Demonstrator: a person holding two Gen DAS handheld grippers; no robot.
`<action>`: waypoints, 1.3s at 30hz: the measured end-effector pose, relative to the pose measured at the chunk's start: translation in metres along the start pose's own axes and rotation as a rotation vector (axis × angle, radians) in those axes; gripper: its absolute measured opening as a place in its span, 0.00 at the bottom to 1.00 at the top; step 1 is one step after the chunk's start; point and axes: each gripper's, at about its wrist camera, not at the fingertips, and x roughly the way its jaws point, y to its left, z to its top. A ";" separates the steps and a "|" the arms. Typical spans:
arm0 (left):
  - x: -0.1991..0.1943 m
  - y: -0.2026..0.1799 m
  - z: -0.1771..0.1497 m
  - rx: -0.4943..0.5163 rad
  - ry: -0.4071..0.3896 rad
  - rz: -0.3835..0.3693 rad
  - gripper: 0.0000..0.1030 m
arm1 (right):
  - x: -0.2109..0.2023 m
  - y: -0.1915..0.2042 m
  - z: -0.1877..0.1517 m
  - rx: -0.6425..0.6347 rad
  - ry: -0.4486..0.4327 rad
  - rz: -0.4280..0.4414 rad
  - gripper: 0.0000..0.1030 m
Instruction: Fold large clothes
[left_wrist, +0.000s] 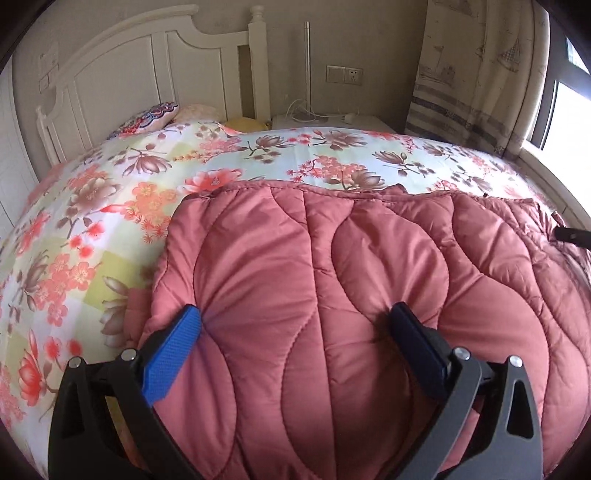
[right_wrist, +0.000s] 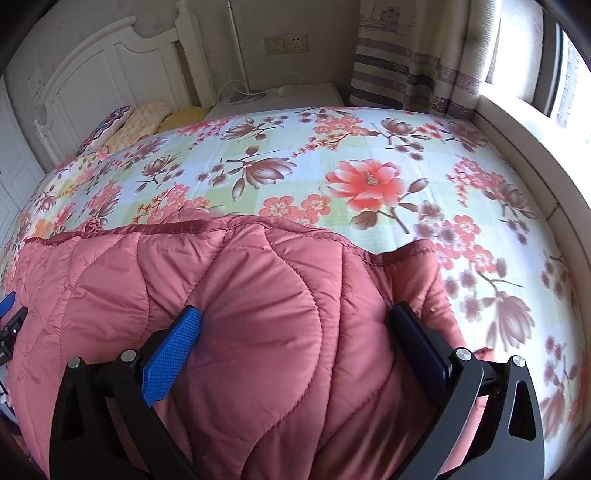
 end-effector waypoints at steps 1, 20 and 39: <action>0.000 0.001 0.000 -0.003 -0.001 -0.003 0.98 | -0.009 0.002 0.000 0.009 -0.012 -0.020 0.95; -0.001 -0.001 -0.001 0.002 -0.007 0.011 0.98 | -0.074 0.115 -0.077 -0.259 -0.112 0.144 0.96; -0.001 0.000 -0.002 -0.007 -0.012 0.006 0.98 | -0.103 0.066 -0.060 -0.216 -0.237 0.023 0.96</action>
